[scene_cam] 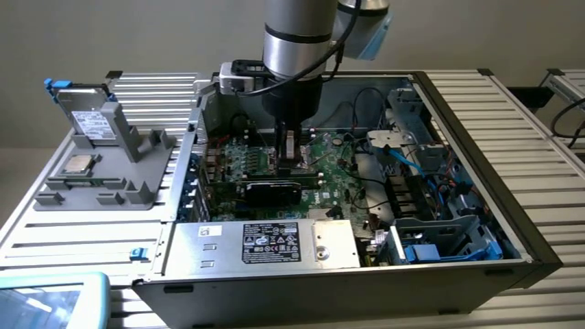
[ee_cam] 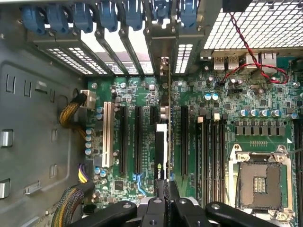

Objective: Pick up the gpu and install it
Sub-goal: 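Press down on the gpu until it lock into place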

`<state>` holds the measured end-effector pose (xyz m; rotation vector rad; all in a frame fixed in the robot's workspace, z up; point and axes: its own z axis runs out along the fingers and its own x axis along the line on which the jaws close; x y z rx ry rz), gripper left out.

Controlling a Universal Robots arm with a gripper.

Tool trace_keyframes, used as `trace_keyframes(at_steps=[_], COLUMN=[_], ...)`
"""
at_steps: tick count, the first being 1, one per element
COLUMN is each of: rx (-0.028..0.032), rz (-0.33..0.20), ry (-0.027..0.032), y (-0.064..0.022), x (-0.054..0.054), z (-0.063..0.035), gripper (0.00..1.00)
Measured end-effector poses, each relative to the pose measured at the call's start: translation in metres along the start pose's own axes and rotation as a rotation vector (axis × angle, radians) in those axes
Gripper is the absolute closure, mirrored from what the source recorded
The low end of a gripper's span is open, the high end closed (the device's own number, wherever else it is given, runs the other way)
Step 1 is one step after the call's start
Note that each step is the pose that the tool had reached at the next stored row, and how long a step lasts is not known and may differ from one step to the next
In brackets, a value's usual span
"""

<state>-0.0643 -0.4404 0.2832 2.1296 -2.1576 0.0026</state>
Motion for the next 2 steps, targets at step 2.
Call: trace_keyframes(at_steps=[2], rx=[0.0000], rz=[0.000], ry=[0.0001], y=[0.0000], x=[0.0000], z=[0.0000], gripper=[0.88])
